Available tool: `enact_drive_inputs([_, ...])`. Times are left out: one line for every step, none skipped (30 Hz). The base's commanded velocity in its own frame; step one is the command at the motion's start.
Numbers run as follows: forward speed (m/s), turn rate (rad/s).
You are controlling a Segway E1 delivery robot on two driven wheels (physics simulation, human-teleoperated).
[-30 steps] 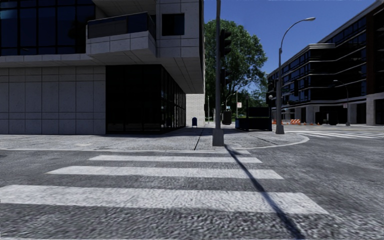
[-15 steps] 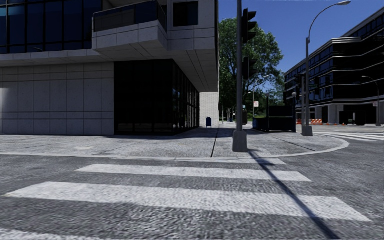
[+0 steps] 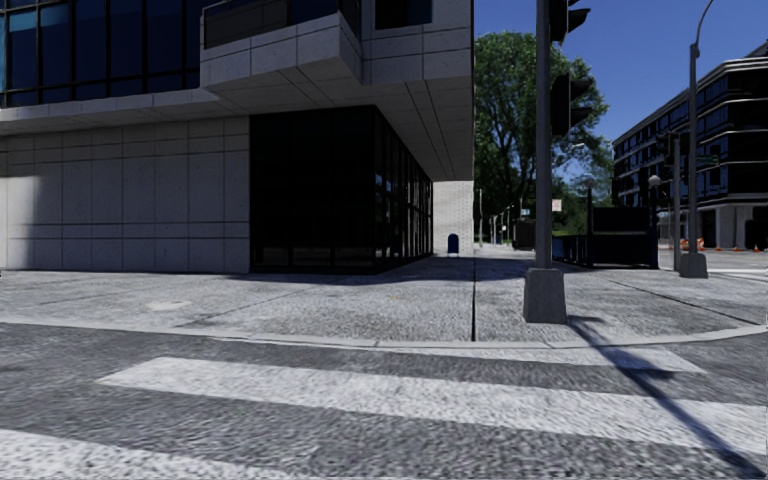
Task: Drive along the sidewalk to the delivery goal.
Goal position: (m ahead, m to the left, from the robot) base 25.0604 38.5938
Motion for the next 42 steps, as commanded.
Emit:
enact_drive_inputs([2.00,0.51])
enact_drive_inputs([1.99,0.51])
enact_drive_inputs([1.99,0.51])
enact_drive_inputs([1.92,0.49])
enact_drive_inputs([1.85,0.45])
enact_drive_inputs([1.73,0.29])
enact_drive_inputs([1.66,0.09])
enact_drive_inputs([1.66,0.09])
enact_drive_inputs([1.62,0.00])
enact_drive_inputs([1.56,0.00])
enact_drive_inputs([1.54,0.00])
enact_drive_inputs([1.54,0.00])
enact_drive_inputs([1.54,0.00])
enact_drive_inputs([1.54,0.00])
enact_drive_inputs([1.53,0.00])
enact_drive_inputs([1.53,0.00])
enact_drive_inputs([1.53,0.00])
enact_drive_inputs([1.53,0.00])
enact_drive_inputs([1.53,0.00])
enact_drive_inputs([1.53,0.00])
enact_drive_inputs([1.53,0.00])
enact_drive_inputs([1.53,0.00])
enact_drive_inputs([1.53,0.00])
enact_drive_inputs([1.53,0.00])
enact_drive_inputs([1.53,0.00])
enact_drive_inputs([1.53,0.00])
enact_drive_inputs([1.53,0.00])
enact_drive_inputs([1.53,0.00])
enact_drive_inputs([1.53,0.00])
enact_drive_inputs([1.53,0.00])
enact_drive_inputs([1.53,0.00])
enact_drive_inputs([1.53,0.00])
enact_drive_inputs([1.53,0.00])
enact_drive_inputs([1.53,0.00])
enact_drive_inputs([1.53,0.00])
enact_drive_inputs([1.53,0.00])
enact_drive_inputs([1.53,0.00])
enact_drive_inputs([1.53,0.00])
enact_drive_inputs([1.53,0.00])
enact_drive_inputs([1.53,0.00])
enact_drive_inputs([1.53,0.00])
enact_drive_inputs([1.53,0.00])
